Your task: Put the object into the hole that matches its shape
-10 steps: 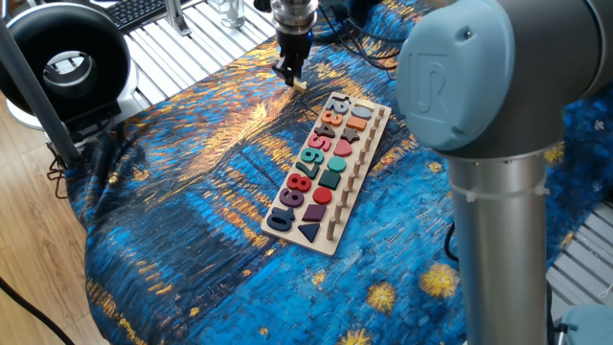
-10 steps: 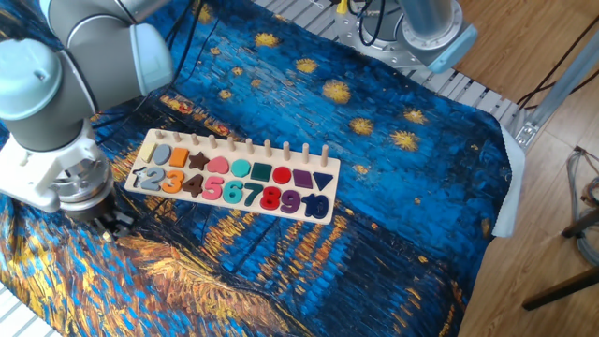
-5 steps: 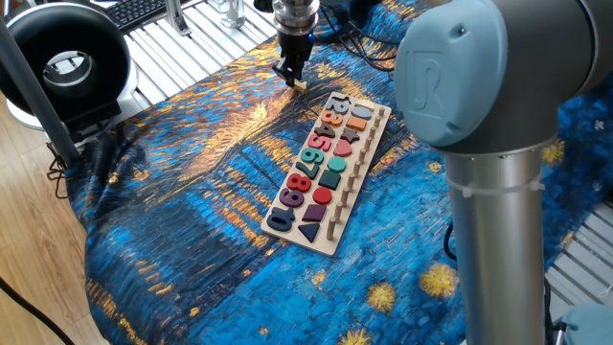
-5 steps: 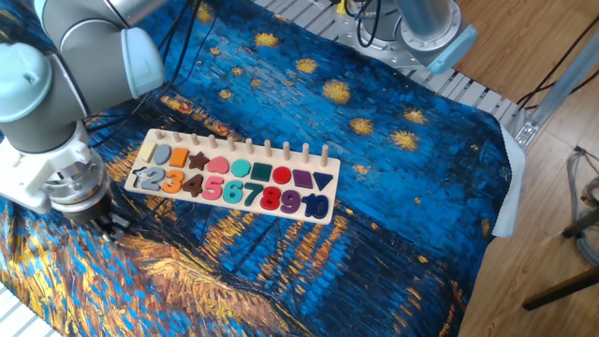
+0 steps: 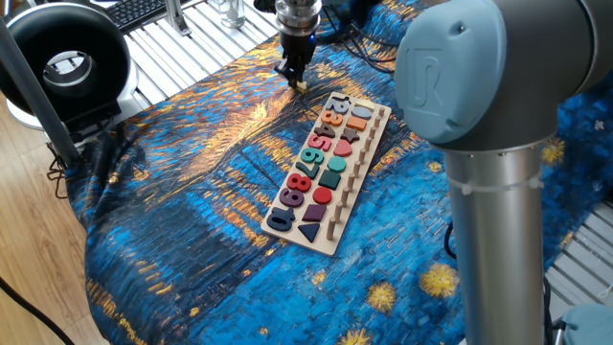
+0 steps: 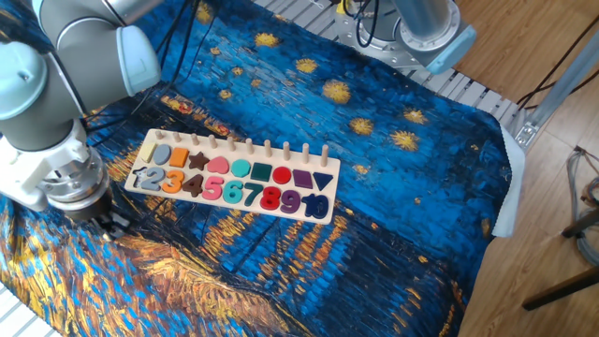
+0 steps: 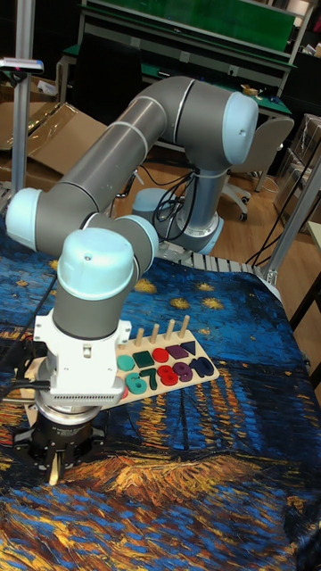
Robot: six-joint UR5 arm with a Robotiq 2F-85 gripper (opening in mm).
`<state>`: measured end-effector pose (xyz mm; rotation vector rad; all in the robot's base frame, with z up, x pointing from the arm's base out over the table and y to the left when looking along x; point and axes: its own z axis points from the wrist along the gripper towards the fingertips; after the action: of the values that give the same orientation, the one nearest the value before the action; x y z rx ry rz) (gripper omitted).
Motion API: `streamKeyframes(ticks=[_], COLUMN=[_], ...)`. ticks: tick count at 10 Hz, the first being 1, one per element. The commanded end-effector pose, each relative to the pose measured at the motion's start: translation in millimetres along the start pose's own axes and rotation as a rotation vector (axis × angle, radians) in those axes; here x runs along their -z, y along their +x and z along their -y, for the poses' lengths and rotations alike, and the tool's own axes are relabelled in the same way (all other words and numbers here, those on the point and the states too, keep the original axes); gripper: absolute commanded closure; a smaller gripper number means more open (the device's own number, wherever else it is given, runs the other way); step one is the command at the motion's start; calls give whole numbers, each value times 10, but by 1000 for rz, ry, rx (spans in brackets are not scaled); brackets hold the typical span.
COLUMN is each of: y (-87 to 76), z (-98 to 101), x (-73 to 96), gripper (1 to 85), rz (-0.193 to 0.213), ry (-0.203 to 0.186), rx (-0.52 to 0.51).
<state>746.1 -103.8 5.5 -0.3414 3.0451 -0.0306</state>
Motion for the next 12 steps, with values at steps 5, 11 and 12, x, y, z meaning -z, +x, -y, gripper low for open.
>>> streamKeyframes(ticks=[5, 11, 12], y=[99, 580, 678], z=[54, 168, 179], x=[112, 384, 403], gripper=[833, 847, 847], rz=[-27, -110, -123], ry=[20, 9, 2], rx=[-39, 42, 56])
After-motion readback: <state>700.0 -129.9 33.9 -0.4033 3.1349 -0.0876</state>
